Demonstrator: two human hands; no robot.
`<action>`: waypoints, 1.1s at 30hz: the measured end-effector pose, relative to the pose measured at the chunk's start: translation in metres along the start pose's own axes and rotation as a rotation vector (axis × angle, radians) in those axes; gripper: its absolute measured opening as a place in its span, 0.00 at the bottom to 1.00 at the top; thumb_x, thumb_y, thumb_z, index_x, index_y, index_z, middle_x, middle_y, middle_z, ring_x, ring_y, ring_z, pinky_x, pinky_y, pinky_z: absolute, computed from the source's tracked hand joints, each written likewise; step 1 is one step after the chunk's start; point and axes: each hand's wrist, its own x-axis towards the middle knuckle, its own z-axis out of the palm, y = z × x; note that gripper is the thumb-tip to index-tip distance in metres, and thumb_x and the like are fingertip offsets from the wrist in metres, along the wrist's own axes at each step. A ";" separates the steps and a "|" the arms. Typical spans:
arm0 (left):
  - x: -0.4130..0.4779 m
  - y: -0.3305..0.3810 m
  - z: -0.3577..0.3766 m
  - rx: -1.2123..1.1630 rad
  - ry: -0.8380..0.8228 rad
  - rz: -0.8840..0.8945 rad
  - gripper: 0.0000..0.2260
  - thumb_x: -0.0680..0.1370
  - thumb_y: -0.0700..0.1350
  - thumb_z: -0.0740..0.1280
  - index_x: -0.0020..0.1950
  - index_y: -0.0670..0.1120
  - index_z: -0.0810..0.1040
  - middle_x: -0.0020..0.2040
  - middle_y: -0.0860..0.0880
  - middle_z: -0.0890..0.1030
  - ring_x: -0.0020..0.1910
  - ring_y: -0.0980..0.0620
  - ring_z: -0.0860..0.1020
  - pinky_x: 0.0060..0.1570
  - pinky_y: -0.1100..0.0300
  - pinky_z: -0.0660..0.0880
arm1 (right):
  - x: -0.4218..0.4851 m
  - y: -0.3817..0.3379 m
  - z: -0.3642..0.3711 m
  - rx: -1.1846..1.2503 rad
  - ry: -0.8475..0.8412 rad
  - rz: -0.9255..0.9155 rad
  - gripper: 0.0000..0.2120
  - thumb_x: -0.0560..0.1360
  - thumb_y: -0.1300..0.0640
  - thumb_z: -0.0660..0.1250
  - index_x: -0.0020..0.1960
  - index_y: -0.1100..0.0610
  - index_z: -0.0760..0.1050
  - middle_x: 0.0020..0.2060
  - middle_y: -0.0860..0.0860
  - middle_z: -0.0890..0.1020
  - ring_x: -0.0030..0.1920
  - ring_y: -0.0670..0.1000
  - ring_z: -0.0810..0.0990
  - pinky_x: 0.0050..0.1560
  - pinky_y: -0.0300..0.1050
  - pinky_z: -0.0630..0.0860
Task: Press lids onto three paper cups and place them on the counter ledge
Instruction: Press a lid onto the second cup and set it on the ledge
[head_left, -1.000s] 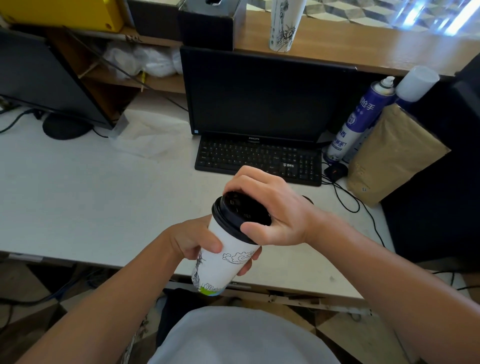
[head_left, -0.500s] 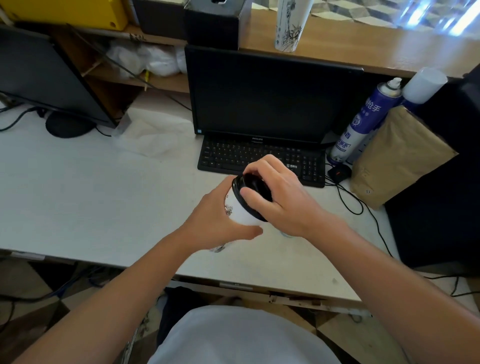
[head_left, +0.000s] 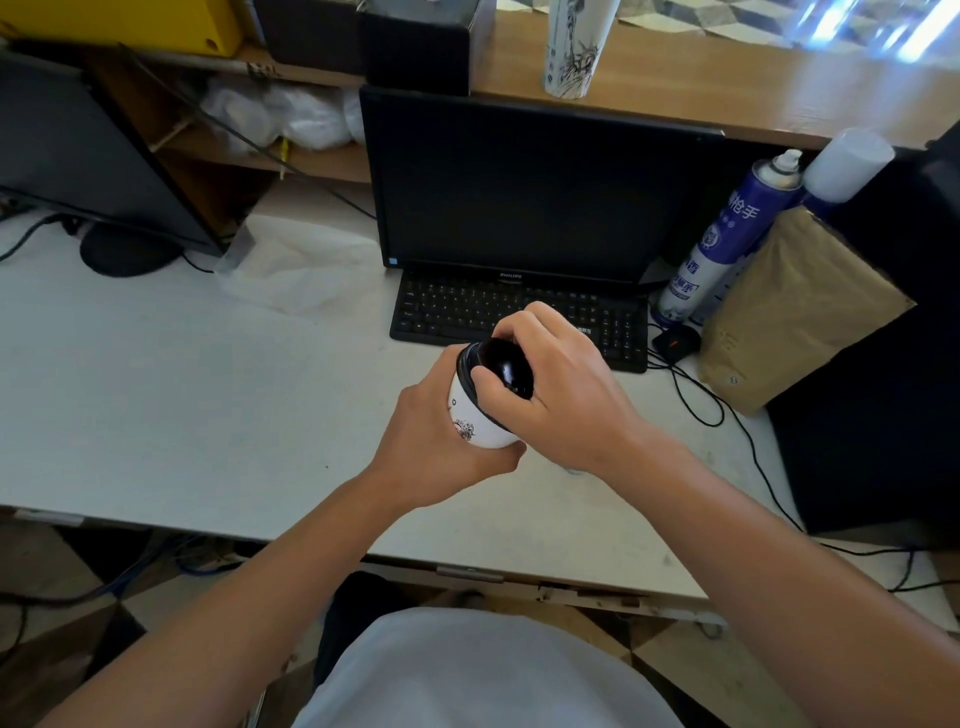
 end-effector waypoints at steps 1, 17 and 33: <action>0.001 0.000 0.000 -0.017 -0.012 0.008 0.32 0.63 0.46 0.82 0.63 0.56 0.72 0.51 0.58 0.83 0.50 0.57 0.82 0.47 0.56 0.83 | 0.001 0.000 -0.002 -0.001 -0.002 -0.028 0.21 0.73 0.40 0.60 0.51 0.56 0.76 0.44 0.47 0.74 0.43 0.48 0.73 0.43 0.36 0.70; -0.002 -0.001 0.007 -0.082 0.055 0.076 0.34 0.63 0.45 0.83 0.64 0.54 0.72 0.52 0.60 0.81 0.51 0.56 0.82 0.48 0.58 0.82 | -0.002 -0.018 0.000 -0.075 0.077 0.023 0.22 0.71 0.40 0.61 0.55 0.55 0.77 0.48 0.46 0.75 0.50 0.50 0.74 0.47 0.29 0.66; 0.004 0.015 -0.020 -0.371 -0.188 0.200 0.31 0.65 0.41 0.76 0.67 0.41 0.72 0.57 0.52 0.82 0.60 0.47 0.81 0.54 0.61 0.78 | -0.003 -0.009 -0.035 0.155 -0.061 -0.264 0.31 0.67 0.44 0.73 0.65 0.60 0.78 0.55 0.50 0.73 0.55 0.46 0.75 0.53 0.35 0.74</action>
